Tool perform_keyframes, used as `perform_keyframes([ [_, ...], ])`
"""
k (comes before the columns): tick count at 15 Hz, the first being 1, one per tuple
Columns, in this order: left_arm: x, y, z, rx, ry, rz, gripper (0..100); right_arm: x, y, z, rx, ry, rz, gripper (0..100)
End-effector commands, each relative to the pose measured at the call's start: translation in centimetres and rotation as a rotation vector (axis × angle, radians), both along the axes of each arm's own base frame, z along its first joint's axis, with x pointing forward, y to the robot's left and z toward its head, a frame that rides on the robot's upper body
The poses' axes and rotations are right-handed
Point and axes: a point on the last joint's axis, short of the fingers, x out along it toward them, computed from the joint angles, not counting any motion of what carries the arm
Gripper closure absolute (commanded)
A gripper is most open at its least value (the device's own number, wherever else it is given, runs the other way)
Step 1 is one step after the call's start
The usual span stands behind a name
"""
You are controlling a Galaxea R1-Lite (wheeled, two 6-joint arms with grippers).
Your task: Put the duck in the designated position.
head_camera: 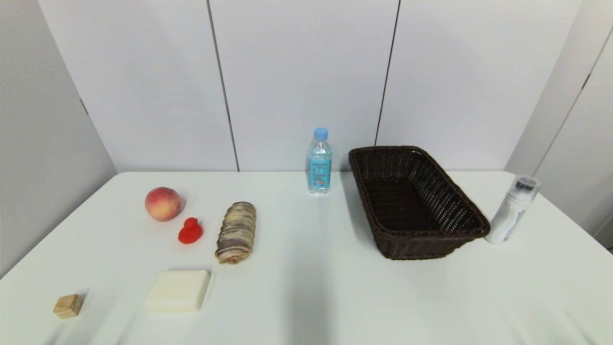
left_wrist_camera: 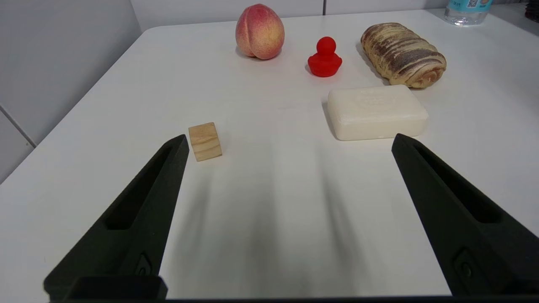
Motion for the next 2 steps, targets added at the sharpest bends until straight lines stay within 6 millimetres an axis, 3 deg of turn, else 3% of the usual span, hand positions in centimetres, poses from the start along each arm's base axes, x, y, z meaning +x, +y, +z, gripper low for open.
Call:
perform_keyframes([
  [1, 0.01, 0.0, 0.01, 0.0, 0.001, 0.0, 0, 0.01, 0.0, 0.01, 0.0, 0.001, 0.0, 0],
  [2, 0.01, 0.0, 0.01, 0.0, 0.001, 0.001, 0, 0.0, 0.0, 0.01, 0.001, -0.001, 0.0, 0],
])
